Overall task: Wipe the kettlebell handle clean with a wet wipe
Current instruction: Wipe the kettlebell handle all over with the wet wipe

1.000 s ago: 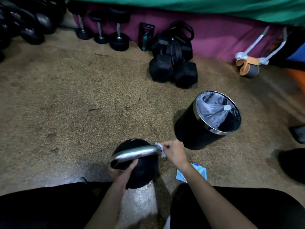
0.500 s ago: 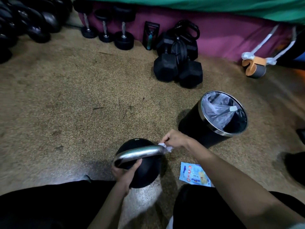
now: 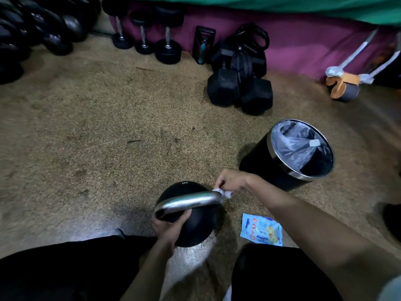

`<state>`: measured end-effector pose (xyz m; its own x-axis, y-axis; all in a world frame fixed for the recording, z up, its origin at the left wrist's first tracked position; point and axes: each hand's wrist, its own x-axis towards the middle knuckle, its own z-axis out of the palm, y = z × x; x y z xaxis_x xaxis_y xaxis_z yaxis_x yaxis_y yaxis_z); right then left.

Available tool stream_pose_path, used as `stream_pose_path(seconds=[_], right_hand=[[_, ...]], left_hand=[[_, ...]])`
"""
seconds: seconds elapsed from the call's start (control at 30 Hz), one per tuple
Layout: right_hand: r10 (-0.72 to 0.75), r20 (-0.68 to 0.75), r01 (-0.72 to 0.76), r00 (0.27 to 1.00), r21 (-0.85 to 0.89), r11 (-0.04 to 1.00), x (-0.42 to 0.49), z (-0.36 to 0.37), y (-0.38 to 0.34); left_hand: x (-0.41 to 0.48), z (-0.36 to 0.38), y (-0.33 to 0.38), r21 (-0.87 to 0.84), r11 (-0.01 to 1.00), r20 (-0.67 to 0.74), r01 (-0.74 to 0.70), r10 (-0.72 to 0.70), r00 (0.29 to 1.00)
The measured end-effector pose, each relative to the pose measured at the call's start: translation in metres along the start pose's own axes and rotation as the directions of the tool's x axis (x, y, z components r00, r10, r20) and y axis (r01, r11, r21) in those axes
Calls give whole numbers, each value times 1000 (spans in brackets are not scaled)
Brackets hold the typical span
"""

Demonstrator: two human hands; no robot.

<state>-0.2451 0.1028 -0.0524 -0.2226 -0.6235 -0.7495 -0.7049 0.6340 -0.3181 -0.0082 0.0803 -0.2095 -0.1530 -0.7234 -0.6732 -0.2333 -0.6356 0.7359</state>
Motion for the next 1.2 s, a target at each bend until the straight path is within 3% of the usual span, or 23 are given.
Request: stream_pose_path(seconds=[0.23,0.43,0.6,0.73,0.87,0.97,1.2], right_hand=[[-30,65,34,997,-64,997,5,3,-19],[-14,-105,24,994,102,995,-13,2,8],[16,-156,9,988,160,987,-7,27,0],[63,-398,61,915,291,955,-24,46,1],[206,-609,123,766,453,883,-43,87,7],[336,-611,114,717,578,808,-43,108,2],[334,-654,124,679,551,825,-45,94,-4]], left_hand=[[-5,-1,4,-36,999,13,-20,21,1000],[9,-1,-6,52,999,-11,7,-6,1000],[11,-2,-10,43,999,-1,20,-20,1000],[44,-1,-39,4,997,6,82,-82,997],[55,-2,-48,6,994,33,112,-112,993],[77,-5,-68,20,989,74,147,-148,986],[65,-5,-56,78,978,81,192,-199,977]])
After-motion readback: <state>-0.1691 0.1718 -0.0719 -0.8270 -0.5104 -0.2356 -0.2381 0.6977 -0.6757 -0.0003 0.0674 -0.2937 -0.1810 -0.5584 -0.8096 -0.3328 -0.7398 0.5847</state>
